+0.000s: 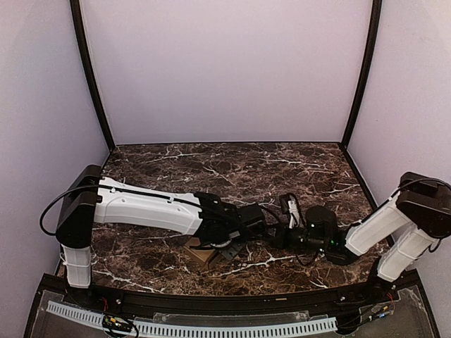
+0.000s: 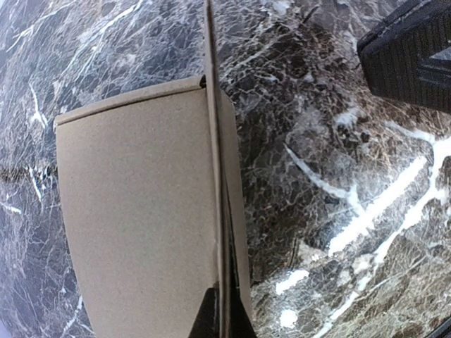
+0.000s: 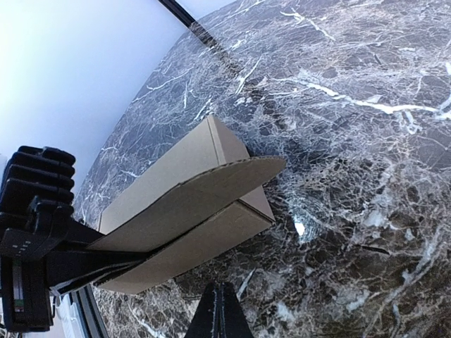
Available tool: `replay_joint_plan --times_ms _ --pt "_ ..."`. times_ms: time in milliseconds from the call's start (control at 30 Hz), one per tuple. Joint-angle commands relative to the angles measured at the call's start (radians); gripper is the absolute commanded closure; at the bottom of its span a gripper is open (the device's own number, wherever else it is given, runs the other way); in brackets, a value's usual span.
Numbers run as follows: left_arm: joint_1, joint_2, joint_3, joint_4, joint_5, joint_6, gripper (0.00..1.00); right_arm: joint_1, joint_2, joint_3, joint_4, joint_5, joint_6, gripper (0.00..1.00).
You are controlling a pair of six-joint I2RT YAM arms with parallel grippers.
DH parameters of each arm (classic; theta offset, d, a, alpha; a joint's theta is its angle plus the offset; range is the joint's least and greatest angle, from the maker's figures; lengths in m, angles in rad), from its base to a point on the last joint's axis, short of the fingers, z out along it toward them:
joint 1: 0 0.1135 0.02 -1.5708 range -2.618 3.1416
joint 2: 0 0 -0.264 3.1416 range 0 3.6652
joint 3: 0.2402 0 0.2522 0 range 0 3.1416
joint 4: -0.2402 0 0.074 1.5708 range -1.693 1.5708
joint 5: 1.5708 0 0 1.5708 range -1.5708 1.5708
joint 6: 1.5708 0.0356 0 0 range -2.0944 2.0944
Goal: Fold the paper box
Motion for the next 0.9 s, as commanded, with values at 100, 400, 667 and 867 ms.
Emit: replay_joint_plan --times_ms 100,400,667,867 --pt "-0.010 -0.051 -0.104 0.052 0.199 0.204 0.99 -0.008 -0.224 -0.059 -0.194 0.022 -0.089 1.00" --pt "-0.015 -0.157 -0.181 0.078 0.312 0.370 0.99 -0.009 -0.467 0.018 -0.522 0.010 -0.233 1.00" --pt "-0.052 -0.201 -0.238 0.071 0.269 0.451 0.99 -0.012 -0.370 0.127 -0.550 -0.126 -0.306 1.00" --pt "-0.097 -0.227 -0.273 0.069 0.159 0.506 0.99 -0.048 -0.285 0.153 -0.525 -0.379 -0.341 1.00"
